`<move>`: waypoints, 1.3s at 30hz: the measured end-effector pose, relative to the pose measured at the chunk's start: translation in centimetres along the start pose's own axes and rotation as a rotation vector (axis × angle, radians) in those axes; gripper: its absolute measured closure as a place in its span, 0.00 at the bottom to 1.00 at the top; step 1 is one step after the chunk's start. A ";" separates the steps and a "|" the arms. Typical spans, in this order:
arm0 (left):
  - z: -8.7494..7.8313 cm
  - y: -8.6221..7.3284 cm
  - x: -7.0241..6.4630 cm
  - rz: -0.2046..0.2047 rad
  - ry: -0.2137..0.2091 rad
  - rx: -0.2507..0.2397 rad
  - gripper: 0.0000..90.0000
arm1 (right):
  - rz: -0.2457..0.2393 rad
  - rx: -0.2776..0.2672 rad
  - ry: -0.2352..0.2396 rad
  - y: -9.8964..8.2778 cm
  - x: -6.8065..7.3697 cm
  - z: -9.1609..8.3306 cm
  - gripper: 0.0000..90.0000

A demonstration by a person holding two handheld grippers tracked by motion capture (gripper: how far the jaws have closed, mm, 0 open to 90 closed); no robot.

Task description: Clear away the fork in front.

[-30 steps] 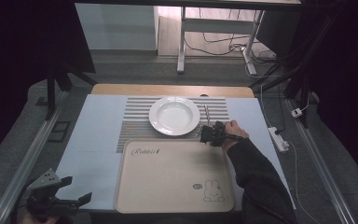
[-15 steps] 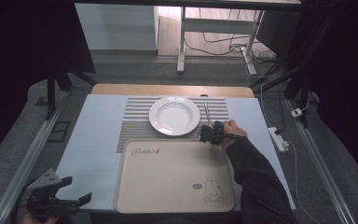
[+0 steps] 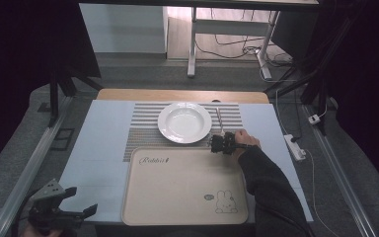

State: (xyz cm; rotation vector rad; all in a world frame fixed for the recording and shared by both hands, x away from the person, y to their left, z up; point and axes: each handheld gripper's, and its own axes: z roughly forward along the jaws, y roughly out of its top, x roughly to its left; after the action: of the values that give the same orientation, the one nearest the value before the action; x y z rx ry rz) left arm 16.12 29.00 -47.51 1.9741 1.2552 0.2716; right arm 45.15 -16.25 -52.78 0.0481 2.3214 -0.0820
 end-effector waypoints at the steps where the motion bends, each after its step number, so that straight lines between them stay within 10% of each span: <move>1: 0.0 0.0 0.0 0.000 0.000 0.000 0.03 | 0.000 0.000 0.000 0.0 0.0 0.0 0.93; 13: 0.0 0.0 -0.1 0.004 0.004 0.002 0.03 | -0.009 0.002 -0.048 -0.2 0.2 -0.8 0.99; 39: 0.2 0.2 -0.6 0.050 0.021 0.016 0.00 | 0.258 -0.139 0.001 -2.8 -1.2 -5.5 1.00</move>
State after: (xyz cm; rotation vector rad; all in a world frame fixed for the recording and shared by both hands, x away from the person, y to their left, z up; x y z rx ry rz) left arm 16.04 28.36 -47.36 2.0232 1.2260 0.3080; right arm 41.79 -18.67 -47.99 0.2764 2.2956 0.2090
